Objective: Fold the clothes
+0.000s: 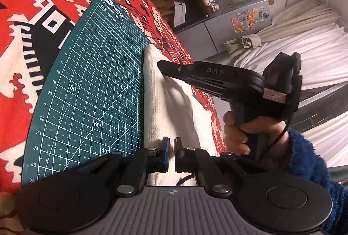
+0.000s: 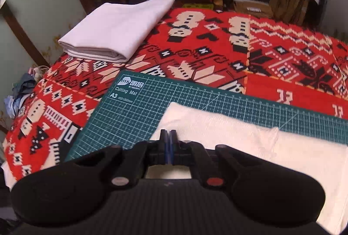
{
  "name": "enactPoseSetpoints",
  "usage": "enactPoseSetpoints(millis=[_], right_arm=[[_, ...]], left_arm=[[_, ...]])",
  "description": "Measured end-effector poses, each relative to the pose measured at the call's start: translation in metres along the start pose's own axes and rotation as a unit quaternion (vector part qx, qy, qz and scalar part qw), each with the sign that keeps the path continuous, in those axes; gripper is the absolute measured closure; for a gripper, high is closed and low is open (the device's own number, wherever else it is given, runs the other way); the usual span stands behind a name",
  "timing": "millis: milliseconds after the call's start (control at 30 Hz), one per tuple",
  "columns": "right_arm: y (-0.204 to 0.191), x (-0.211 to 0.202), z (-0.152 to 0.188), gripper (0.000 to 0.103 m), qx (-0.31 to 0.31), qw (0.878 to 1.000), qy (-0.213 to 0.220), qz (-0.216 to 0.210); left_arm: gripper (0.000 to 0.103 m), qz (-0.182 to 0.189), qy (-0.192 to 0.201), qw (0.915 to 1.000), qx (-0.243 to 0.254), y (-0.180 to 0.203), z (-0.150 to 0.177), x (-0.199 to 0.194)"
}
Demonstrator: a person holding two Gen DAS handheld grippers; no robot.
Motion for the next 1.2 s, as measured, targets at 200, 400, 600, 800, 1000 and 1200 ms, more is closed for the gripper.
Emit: enactPoseSetpoints(millis=[200,400,600,800,1000,1200], right_arm=[[0.014,0.012,-0.016,0.103,0.005,1.0,0.002,0.006],[0.015,0.0,-0.013,0.1,0.03,0.999,-0.005,-0.009],[0.005,-0.014,0.006,0.099,0.034,0.999,-0.013,-0.02],[0.003,-0.024,0.019,0.099,0.028,0.999,-0.015,-0.023],[0.014,-0.02,0.026,0.1,0.033,0.999,-0.005,-0.042],[0.043,-0.026,0.039,0.103,0.062,0.997,0.001,-0.055]], left_arm=[[0.101,0.003,-0.001,1.0,-0.003,-0.003,0.001,0.0],[0.101,0.004,-0.001,1.0,-0.007,-0.003,0.001,0.0],[0.101,-0.008,0.001,1.0,-0.005,0.004,-0.001,0.001],[0.101,-0.042,0.002,0.9991,-0.004,0.023,-0.01,-0.001],[0.101,-0.041,0.0,0.9991,0.001,0.037,-0.032,0.015],[0.101,-0.076,-0.024,0.9968,-0.005,0.033,-0.037,0.032]])
Point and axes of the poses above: each gripper's, at about its wrist camera, not at the fingertips, and x roughly the way its jaws point, y to its right, z to its underside, the point moved 1 cm from there along x, roughly the way its jaws point, and after that the axes turned 14 degrees about -y, right-handed, at the moved point
